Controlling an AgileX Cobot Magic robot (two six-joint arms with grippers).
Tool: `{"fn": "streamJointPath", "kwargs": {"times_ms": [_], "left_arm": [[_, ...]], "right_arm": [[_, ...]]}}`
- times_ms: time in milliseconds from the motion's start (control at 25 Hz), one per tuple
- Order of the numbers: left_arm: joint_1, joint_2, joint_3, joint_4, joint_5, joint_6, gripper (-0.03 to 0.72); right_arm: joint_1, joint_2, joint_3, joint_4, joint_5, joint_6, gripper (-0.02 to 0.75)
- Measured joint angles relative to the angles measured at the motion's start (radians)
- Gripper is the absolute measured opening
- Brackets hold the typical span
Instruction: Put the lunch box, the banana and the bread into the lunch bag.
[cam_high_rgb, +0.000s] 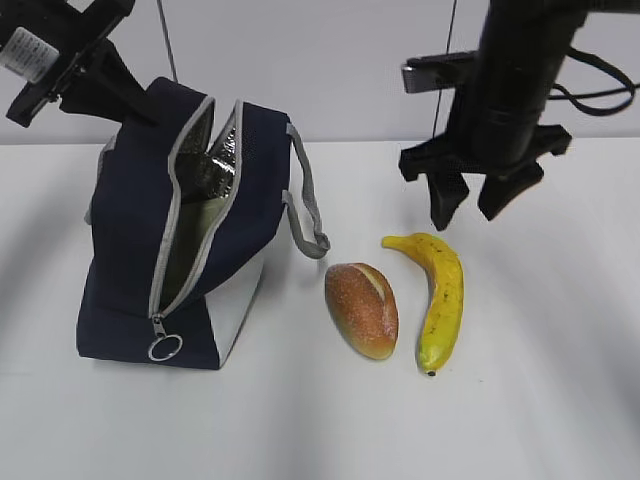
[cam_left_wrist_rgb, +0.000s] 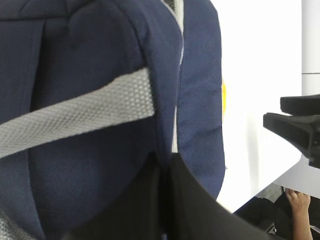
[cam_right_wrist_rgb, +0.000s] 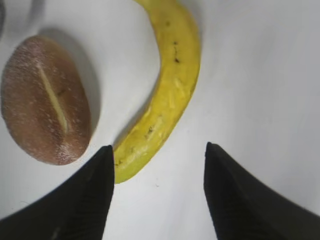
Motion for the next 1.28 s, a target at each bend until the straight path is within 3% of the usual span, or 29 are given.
{"fn": "streamJointPath", "kwargs": {"times_ms": [200, 320, 520, 840, 920, 1200, 1280], "left_arm": [[0.0, 0.0, 0.0, 0.0, 0.0, 0.0, -0.001], [0.0, 0.0, 0.0, 0.0, 0.0, 0.0, -0.001], [0.0, 0.0, 0.0, 0.001, 0.0, 0.0, -0.001], [0.0, 0.0, 0.0, 0.001, 0.0, 0.0, -0.001], [0.0, 0.0, 0.0, 0.001, 0.0, 0.0, -0.001], [0.0, 0.0, 0.0, 0.001, 0.0, 0.0, -0.001], [0.0, 0.0, 0.0, 0.001, 0.0, 0.0, -0.001]], "right_arm": [[-0.046, -0.042, 0.2, 0.058, -0.147, 0.04, 0.429], [-0.046, -0.042, 0.267, 0.096, -0.242, 0.061, 0.48], [-0.046, -0.01, 0.281, 0.07, -0.353, 0.201, 0.574], [-0.046, 0.107, 0.283, 0.042, -0.434, 0.261, 0.579], [-0.046, 0.124, 0.283, 0.042, -0.442, 0.263, 0.547], [-0.046, 0.141, 0.277, 0.042, -0.455, 0.267, 0.326], [-0.046, 0.141, 0.261, 0.038, -0.431, 0.265, 0.304]]}}
